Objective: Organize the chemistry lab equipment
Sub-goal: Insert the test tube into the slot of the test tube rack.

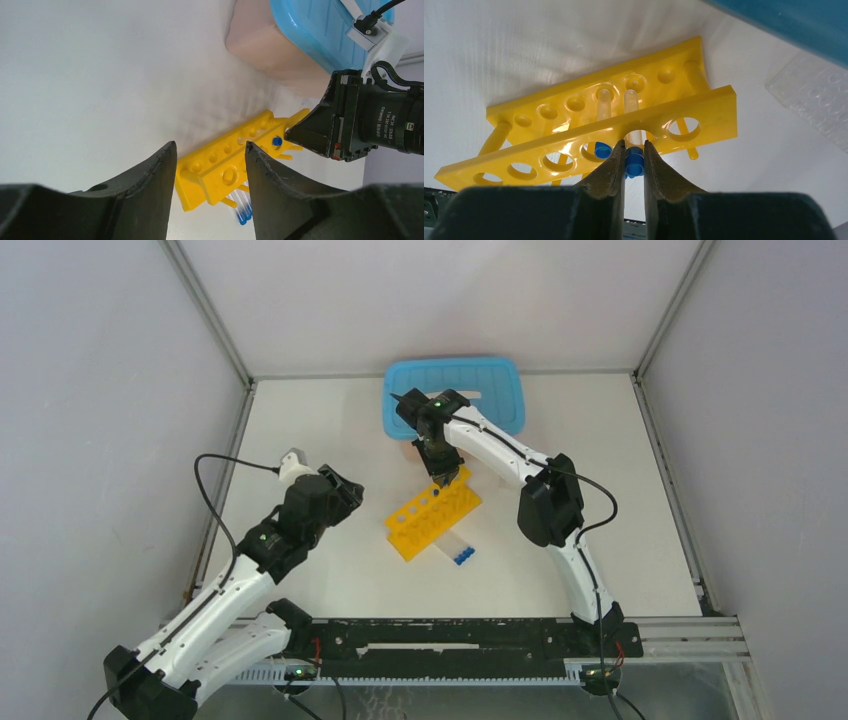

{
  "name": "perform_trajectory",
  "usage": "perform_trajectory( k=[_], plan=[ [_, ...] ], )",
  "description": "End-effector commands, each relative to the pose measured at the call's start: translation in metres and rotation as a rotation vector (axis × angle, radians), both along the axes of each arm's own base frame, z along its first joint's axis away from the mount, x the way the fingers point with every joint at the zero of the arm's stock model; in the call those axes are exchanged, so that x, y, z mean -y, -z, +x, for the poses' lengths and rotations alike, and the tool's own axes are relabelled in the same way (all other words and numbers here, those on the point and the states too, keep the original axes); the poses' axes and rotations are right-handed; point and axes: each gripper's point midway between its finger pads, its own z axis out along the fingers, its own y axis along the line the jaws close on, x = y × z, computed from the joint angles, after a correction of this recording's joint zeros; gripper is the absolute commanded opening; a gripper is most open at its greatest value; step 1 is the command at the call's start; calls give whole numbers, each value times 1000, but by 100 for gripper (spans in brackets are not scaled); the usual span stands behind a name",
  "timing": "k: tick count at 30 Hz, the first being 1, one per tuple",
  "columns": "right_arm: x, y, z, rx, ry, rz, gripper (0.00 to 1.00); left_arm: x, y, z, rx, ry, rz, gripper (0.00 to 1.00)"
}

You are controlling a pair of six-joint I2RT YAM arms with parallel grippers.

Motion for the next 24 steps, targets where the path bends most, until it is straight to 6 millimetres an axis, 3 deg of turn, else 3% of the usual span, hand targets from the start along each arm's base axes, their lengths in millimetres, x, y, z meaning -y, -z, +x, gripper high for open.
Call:
perform_trajectory(
  k=[1,24],
  plan=[
    [-3,11,4,-11,-13,-6,19,0,-13,5,44,10,-2,57],
    [-6,12,4,-20,-5,9,28,-3,-11,10,40,17,3,57]
  ],
)
